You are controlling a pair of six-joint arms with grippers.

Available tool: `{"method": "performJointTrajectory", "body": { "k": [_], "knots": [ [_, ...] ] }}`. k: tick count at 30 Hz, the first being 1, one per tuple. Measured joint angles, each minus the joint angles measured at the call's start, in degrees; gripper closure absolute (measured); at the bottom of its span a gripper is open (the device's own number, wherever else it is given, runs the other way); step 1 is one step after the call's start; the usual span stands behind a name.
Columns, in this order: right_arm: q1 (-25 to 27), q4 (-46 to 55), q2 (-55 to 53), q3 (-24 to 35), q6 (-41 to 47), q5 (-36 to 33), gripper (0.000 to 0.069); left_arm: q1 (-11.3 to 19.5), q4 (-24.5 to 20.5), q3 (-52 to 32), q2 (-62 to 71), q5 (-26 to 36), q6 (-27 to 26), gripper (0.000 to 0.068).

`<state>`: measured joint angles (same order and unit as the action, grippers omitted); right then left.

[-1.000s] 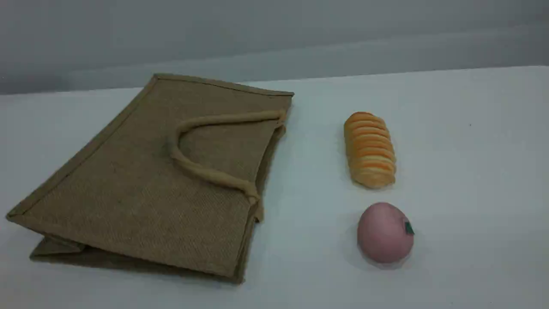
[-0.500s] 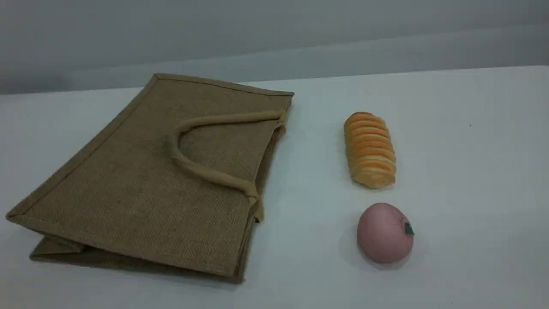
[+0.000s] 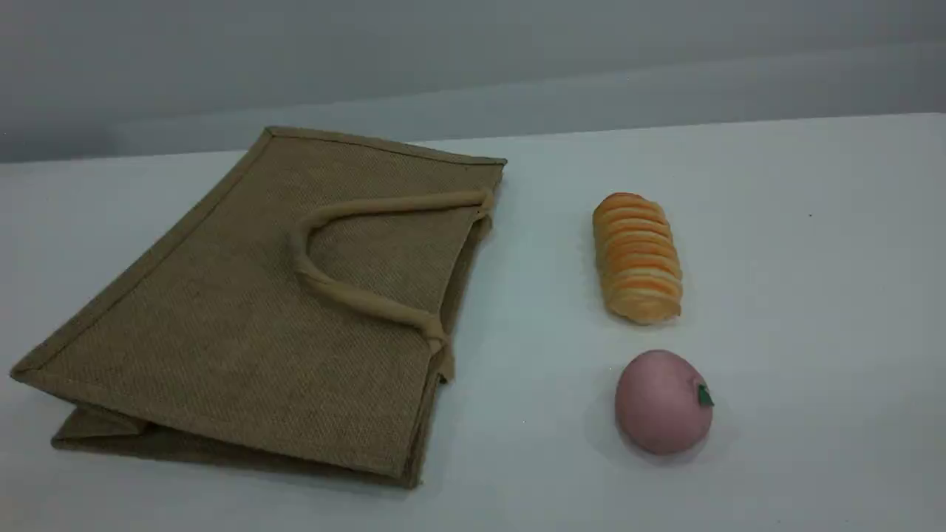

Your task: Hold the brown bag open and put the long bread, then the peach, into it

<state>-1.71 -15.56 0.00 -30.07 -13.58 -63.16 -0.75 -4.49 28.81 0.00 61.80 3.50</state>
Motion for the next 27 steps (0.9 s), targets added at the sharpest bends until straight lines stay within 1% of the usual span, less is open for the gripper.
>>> {"method": "performJointTrajectory", "body": {
  "k": [13,18,21,23,27],
  "knots": [
    [0.0,-0.06,0.0,0.0,0.0,0.1,0.0139,0.0,0.0,0.0,0.0,0.0,0.0,0.0122],
    [0.0,-0.71,0.0,0.0,0.0,1.76,0.0139,0.0,-0.07,0.0,0.0,0.0,0.0,0.0122],
    [0.0,-0.71,0.0,0.0,-0.03,3.97,0.0139,0.0,-0.62,0.0,0.0,0.0,-0.39,0.0122],
    [0.0,-0.71,0.0,0.0,-0.03,3.72,0.0139,0.0,-1.49,0.0,0.0,-0.07,-0.39,0.0122],
    [0.0,-0.71,0.0,-0.05,0.96,4.27,0.0139,0.0,-1.87,0.0,0.08,-0.32,-0.03,0.0122]
  ]
}}
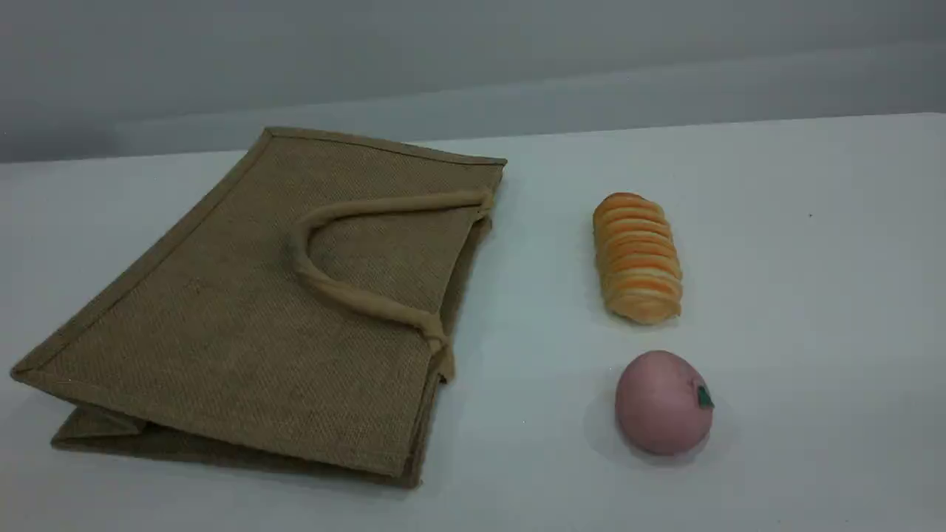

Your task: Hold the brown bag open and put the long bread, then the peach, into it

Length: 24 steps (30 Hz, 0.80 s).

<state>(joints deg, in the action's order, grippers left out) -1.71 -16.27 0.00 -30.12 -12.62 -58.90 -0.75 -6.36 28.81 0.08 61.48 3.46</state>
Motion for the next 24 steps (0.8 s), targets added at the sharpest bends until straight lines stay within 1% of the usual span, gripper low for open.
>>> {"method": "performJointTrajectory", "body": {
  "k": [4,6,9,11,18,21,24],
  "knots": [
    [0.0,0.1,-2.25,-1.03,3.59,3.74,0.0139,0.0,-3.02,0.8,2.3,-0.21,3.26,0.013],
    [0.0,0.23,-6.08,-2.6,3.77,3.68,0.0139,-0.14,-4.97,2.21,4.53,-0.49,3.5,0.0137],
    [0.0,1.41,-12.37,-5.61,3.73,4.57,0.0139,-1.26,-6.14,5.95,9.1,-1.4,3.54,0.0139],
    [-0.05,1.63,-16.74,-8.32,3.66,6.57,0.0139,-1.26,-6.03,8.86,13.01,-2.41,3.6,0.0141],
    [-0.05,1.28,-31.86,-19.0,3.61,10.58,0.0139,-1.26,-5.5,20.09,28.3,-2.08,3.6,0.0141],
    [-0.05,1.23,-37.25,-22.67,3.61,11.03,0.0139,-1.26,-5.5,23.71,34.86,-2.32,3.54,0.0141],
    [-0.05,1.23,-41.38,-24.79,3.61,11.96,0.0139,-1.26,-5.5,26.35,41.22,-2.21,4.78,0.0141]
  ]
}}
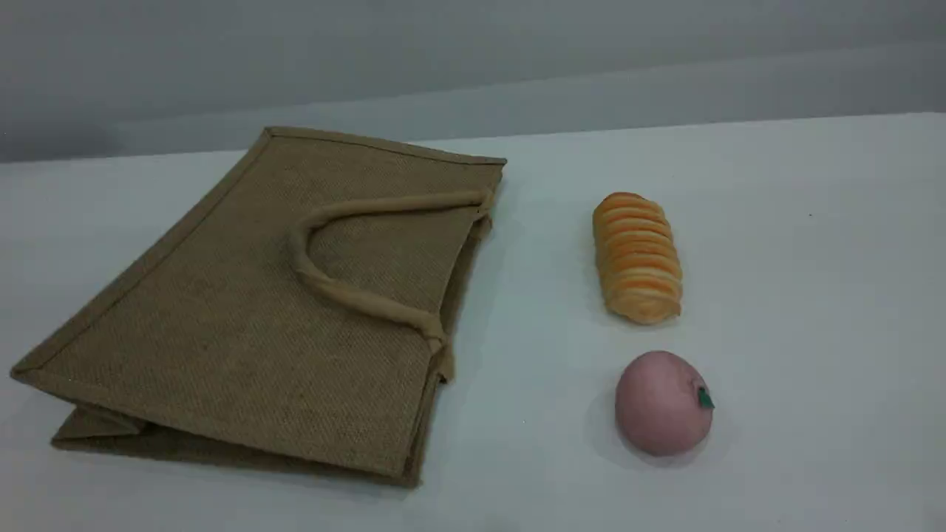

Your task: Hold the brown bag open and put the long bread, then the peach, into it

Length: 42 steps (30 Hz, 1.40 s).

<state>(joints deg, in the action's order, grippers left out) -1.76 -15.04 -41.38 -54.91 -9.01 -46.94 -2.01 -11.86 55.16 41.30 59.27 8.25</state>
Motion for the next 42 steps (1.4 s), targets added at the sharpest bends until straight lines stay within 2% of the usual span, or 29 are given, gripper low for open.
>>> {"method": "performJointTrajectory", "body": {
  "k": [10,17,27,34,42],
  "knots": [
    [0.05,0.13,-10.51,-0.48,0.0,2.44,0.0139,0.0,-0.1,4.48,18.8,-4.7,1.76,0.0141],
    [0.05,0.26,-16.59,-4.77,0.0,-0.75,0.0139,0.0,0.1,8.09,29.03,-5.38,3.03,0.0141],
    [0.05,1.43,-23.52,-13.16,1.95,-3.16,0.0139,0.0,4.9,14.85,39.03,-5.92,3.08,0.0141],
    [0.05,2.41,-27.53,-13.6,2.93,-3.08,0.0139,0.0,6.27,19.37,45.76,-5.75,2.78,0.0141],
    [0.05,2.56,-32.13,-13.55,2.93,-2.79,0.0139,-3.31,5.94,23.37,54.17,-6.23,2.78,0.0141]
  ]
}}
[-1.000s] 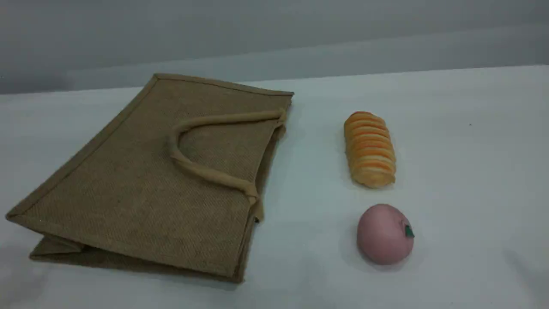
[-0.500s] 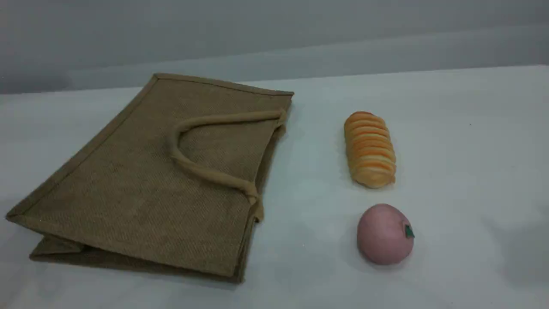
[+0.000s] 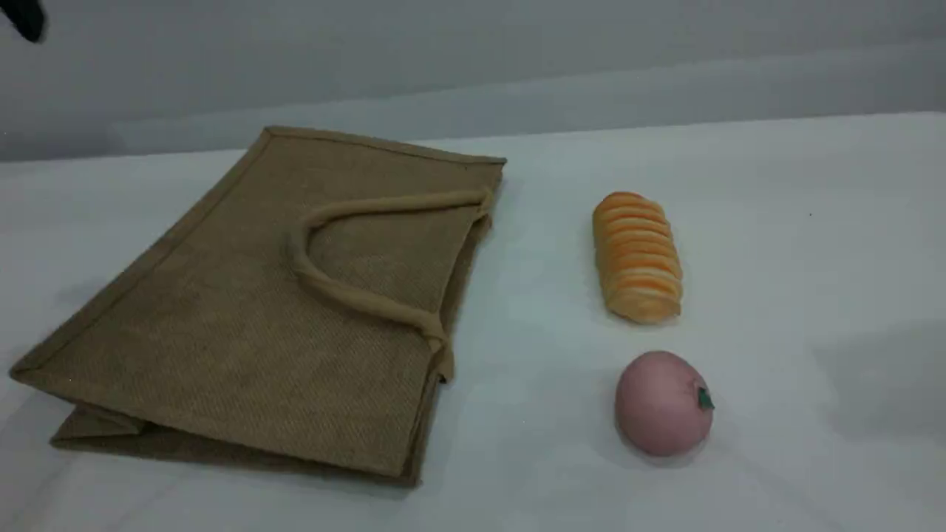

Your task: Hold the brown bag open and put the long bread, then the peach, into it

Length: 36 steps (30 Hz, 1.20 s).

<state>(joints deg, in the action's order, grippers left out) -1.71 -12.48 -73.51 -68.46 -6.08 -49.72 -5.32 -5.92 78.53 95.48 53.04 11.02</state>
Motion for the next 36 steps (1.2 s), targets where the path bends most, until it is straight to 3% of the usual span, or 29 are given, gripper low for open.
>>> {"method": "performJointTrajectory", "body": {
  "k": [12,26,36],
  "knots": [
    [0.0,2.29,-3.43,0.0,-0.06,0.82,0.0139,-3.46,0.55,5.49,14.98,-1.28,0.66,0.0141],
    [0.0,2.18,-3.94,0.0,-0.11,0.72,0.0139,-10.32,0.55,20.06,31.16,-1.02,3.24,0.0141],
    [0.0,2.18,-3.94,0.0,-0.06,0.72,0.0139,-12.0,1.0,29.65,40.69,-0.84,3.15,0.0141]
  ]
}}
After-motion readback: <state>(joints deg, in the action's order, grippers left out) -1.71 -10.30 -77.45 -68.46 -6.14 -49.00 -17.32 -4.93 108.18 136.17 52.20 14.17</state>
